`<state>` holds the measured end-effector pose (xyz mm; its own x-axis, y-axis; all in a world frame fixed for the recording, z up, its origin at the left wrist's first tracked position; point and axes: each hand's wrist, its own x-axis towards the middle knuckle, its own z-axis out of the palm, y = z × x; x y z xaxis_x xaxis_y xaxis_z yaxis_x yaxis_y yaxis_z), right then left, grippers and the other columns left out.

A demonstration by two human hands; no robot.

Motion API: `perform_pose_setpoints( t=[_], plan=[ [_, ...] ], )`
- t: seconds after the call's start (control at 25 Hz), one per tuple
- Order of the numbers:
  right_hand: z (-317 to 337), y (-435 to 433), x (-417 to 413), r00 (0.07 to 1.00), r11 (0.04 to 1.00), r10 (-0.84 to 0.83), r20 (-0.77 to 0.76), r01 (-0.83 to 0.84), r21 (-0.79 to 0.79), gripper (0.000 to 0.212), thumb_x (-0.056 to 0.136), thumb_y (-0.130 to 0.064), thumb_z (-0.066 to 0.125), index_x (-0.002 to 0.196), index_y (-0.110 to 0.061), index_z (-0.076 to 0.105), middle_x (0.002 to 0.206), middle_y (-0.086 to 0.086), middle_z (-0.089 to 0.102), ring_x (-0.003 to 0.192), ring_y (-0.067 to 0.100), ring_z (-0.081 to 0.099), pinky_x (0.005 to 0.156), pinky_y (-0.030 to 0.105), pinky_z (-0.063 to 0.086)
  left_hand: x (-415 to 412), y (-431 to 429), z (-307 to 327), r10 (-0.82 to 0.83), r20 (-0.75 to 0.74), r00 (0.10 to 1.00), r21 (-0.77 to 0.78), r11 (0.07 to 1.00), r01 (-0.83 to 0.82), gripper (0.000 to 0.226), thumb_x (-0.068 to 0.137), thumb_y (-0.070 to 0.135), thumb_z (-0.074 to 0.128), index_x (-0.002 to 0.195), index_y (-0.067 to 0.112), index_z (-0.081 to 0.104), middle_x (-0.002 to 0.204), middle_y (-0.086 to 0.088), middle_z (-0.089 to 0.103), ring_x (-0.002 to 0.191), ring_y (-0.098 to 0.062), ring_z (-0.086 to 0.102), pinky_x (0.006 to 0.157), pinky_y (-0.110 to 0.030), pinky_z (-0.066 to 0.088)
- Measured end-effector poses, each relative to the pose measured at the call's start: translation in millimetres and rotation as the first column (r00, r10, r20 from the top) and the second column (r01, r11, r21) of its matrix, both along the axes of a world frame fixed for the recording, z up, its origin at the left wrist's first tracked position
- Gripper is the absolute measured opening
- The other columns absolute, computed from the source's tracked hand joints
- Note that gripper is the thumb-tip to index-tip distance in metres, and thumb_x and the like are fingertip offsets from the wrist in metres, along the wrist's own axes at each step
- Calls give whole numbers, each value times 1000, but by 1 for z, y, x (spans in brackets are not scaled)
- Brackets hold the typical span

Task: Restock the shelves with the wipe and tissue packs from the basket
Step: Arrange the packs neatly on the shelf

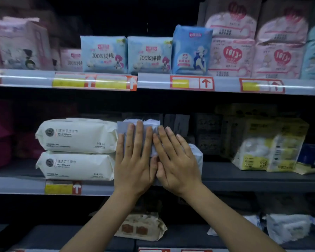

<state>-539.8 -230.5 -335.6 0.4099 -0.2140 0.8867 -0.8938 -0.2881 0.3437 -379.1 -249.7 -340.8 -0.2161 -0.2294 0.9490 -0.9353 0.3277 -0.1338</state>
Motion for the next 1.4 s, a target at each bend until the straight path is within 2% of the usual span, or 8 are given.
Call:
perform_pose_setpoints(
  t=[0.24, 0.4, 0.52, 0.96, 1.12, 1.24, 1.32, 1.4],
  plan=[
    [10, 45, 2, 991, 973, -129, -44, 135, 187, 73, 102, -32, 43, 166, -11, 15, 175, 5, 4, 161, 31, 5, 125, 54, 25, 3, 42, 14, 43, 53, 998, 117, 992, -49, 71, 106, 38, 36, 164, 4, 14, 172, -23, 3, 160, -40, 6, 125, -61, 20],
    [7, 73, -20, 973, 966, -174, -152, 199, 167, 67, 103, -34, 43, 164, -13, 26, 173, 10, 16, 161, 33, 10, 124, 55, 26, 17, 66, 14, 54, 160, 986, 95, 993, -70, 74, 103, 39, 46, 163, 3, 20, 170, -22, 17, 158, -40, 16, 124, -61, 21],
    [12, 77, -29, 975, 963, -214, -52, 220, 158, 62, 106, -35, 42, 163, -16, 31, 170, 17, 24, 160, 34, 14, 123, 56, 27, 18, 70, 21, 67, 120, 991, 73, 994, -76, 73, 105, 43, 40, 163, 3, 20, 170, -22, 18, 159, -39, 15, 127, -60, 13],
    [4, 3, -18, 992, 993, -115, 45, 115, 1, 57, 108, -37, 38, 162, -23, 29, 166, 14, 36, 154, 39, 32, 121, 54, 32, -8, -4, 18, -17, 19, 1000, -70, 997, 18, 70, 104, 46, 31, 162, 9, 26, 165, -24, 27, 156, -40, 20, 125, -63, 17],
    [3, 18, -11, 992, 995, -85, 98, 79, 63, 58, 108, -36, 38, 163, -24, 27, 166, 16, 34, 155, 38, 28, 122, 55, 29, -8, 19, 22, -51, -24, 998, 6, 999, 51, 68, 105, 44, 36, 162, 9, 26, 169, -22, 20, 159, -37, 15, 126, -60, 17],
    [-3, 37, 17, 971, 997, 13, 238, -32, 75, 61, 101, -24, 53, 158, -10, 40, 161, 22, 34, 151, 42, 31, 119, 60, 29, 16, 40, 11, -191, 15, 981, 30, 981, 191, 64, 103, 33, 47, 161, 11, 32, 168, -21, 25, 157, -36, 24, 121, -58, 29],
    [-5, 46, 51, 976, 994, 112, 185, -114, 1, 56, 95, -18, 59, 149, -3, 53, 153, 20, 38, 145, 41, 36, 118, 61, 31, 55, 48, 0, -186, 6, 982, -19, 982, 186, 63, 98, 30, 53, 157, 13, 37, 161, -21, 37, 150, -35, 37, 115, -58, 36],
    [1, 49, 89, 984, 985, 171, 48, -171, -2, 55, 91, -16, 62, 145, -4, 58, 153, 20, 43, 145, 41, 38, 121, 59, 29, 101, 45, -4, -48, -92, 995, -41, 998, 45, 68, 95, 33, 55, 157, 13, 35, 158, -22, 40, 147, -36, 39, 114, -64, 33]
  ],
)
